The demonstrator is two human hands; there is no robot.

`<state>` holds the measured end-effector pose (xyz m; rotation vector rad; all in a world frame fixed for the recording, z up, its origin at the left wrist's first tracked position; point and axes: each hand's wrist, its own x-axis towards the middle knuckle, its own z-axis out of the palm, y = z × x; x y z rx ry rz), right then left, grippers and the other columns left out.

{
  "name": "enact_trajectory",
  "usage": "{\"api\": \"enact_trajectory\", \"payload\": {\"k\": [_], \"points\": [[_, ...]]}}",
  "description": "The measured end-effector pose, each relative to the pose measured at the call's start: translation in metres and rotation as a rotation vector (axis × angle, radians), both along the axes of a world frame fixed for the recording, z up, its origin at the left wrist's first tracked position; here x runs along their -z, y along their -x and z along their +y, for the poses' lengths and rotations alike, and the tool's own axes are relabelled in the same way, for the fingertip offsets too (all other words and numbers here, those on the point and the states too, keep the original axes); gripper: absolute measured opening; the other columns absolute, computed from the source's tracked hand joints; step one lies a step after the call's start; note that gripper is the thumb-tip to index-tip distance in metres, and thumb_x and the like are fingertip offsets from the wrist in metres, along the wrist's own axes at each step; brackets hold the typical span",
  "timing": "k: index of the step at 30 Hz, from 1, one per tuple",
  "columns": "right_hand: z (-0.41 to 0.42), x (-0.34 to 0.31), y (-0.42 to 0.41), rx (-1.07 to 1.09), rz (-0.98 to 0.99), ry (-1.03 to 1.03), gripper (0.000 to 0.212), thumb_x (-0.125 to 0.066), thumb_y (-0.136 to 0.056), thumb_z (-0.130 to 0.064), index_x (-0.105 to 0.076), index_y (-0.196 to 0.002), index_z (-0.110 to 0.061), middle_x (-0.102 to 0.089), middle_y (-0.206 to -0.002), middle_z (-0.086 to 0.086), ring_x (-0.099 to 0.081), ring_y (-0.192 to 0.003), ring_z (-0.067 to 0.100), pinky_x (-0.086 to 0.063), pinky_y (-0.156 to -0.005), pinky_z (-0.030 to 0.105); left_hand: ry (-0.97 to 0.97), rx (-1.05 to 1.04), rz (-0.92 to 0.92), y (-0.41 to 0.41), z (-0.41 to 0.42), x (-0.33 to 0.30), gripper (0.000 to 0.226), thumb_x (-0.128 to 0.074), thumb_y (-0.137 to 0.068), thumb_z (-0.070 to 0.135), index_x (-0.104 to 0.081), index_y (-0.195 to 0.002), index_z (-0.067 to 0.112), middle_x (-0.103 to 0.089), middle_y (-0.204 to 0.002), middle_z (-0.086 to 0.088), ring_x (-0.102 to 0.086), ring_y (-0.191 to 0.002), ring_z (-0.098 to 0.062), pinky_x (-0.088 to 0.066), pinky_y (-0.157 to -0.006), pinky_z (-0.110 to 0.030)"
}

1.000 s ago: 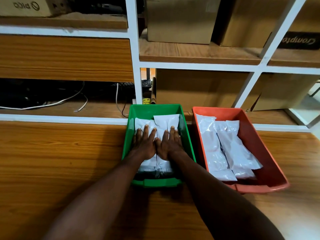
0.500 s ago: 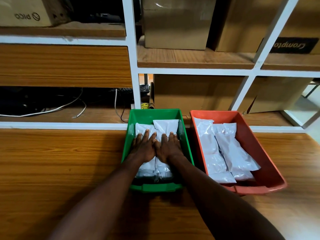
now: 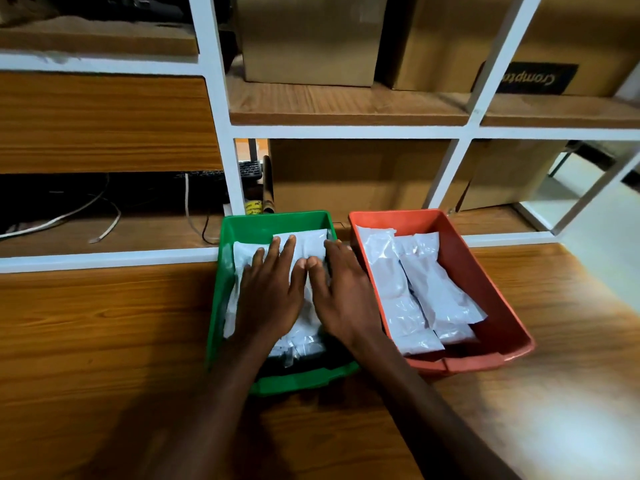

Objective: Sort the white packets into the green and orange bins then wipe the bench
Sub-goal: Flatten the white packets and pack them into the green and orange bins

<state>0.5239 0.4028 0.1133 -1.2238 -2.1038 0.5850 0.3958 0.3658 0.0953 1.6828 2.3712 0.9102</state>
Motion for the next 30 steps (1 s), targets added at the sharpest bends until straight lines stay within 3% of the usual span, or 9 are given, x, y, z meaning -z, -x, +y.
{"api": "enact_trajectory", "payload": {"k": [4,10,14,16,22,27,30], "points": [[-0.001,-0.011,-0.038,0.055,0.005,-0.034,0.053,-0.026,-0.101,-0.057,-0.047,-0.138,-0.025,-0.051,-0.144,0.001,-0.044,-0.137,0.023,-0.042,-0.108,0.047,-0.051,0.074,-0.079,-0.035,0.002,-0.006,0.074,-0.006,-0.090,0.063,-0.024,-0.155,0.034,-0.018,-0.165,0.001,-0.012,-0.152,-0.027,-0.010,-0.123,-0.042],[0.021,-0.014,-0.097,0.168,0.003,-0.027,0.069,-0.025,-0.097,-0.062,-0.037,-0.153,-0.022,-0.034,-0.161,-0.001,-0.023,-0.151,0.015,-0.026,-0.122,0.042,-0.121,0.112,-0.106,-0.098,0.019,-0.017,0.074,-0.013,-0.092,0.061,-0.030,-0.155,0.026,-0.020,-0.162,0.003,-0.012,-0.152,-0.016,-0.005,-0.124,-0.032],[0.049,-0.010,-0.142,0.153,0.002,-0.024,0.074,-0.023,-0.096,-0.064,-0.039,-0.152,-0.018,-0.038,-0.159,0.004,-0.027,-0.150,0.019,-0.028,-0.121,0.043,-0.156,0.107,-0.045,-0.138,0.044,-0.009,0.071,-0.011,-0.098,0.063,-0.029,-0.155,0.024,-0.025,-0.162,-0.002,-0.017,-0.151,-0.017,-0.013,-0.124,-0.040],[0.063,-0.012,-0.167,0.139,-0.001,-0.025,0.073,-0.024,-0.097,-0.063,-0.039,-0.151,-0.016,-0.039,-0.158,0.007,-0.029,-0.149,0.022,-0.029,-0.120,0.043,-0.139,0.080,-0.064,-0.156,0.056,-0.006,0.071,-0.013,-0.097,0.063,-0.030,-0.155,0.025,-0.022,-0.163,0.000,-0.016,-0.151,-0.017,-0.010,-0.124,-0.037],[0.114,0.003,-0.228,0.116,-0.099,0.027,0.069,-0.017,-0.094,-0.069,-0.040,-0.141,-0.025,-0.047,-0.147,0.007,-0.037,-0.141,0.030,-0.043,-0.106,0.052,0.019,-0.064,-0.006,-0.167,0.084,0.004,0.079,-0.008,-0.090,0.069,-0.024,-0.156,0.030,-0.019,-0.165,-0.004,-0.018,-0.151,-0.024,-0.011,-0.123,-0.040],[0.141,0.016,-0.248,0.085,-0.107,0.070,0.056,-0.027,-0.098,-0.060,-0.045,-0.126,-0.014,-0.053,-0.128,0.016,-0.049,-0.122,0.036,-0.046,-0.093,0.048,0.180,-0.171,-0.109,-0.165,0.093,0.006,0.065,-0.023,-0.101,0.059,-0.015,-0.158,0.029,-0.010,-0.166,-0.009,-0.010,-0.153,-0.025,-0.012,-0.121,-0.042],[0.151,0.025,-0.247,0.057,-0.107,0.161,0.054,-0.032,-0.100,-0.057,-0.043,-0.126,-0.012,-0.054,-0.128,0.018,-0.051,-0.121,0.039,-0.045,-0.088,0.047,0.201,-0.177,-0.176,-0.161,0.096,0.007,0.068,-0.023,-0.100,0.060,-0.010,-0.158,0.026,-0.013,-0.165,-0.009,-0.015,-0.152,-0.026,-0.019,-0.120,-0.046]]}}
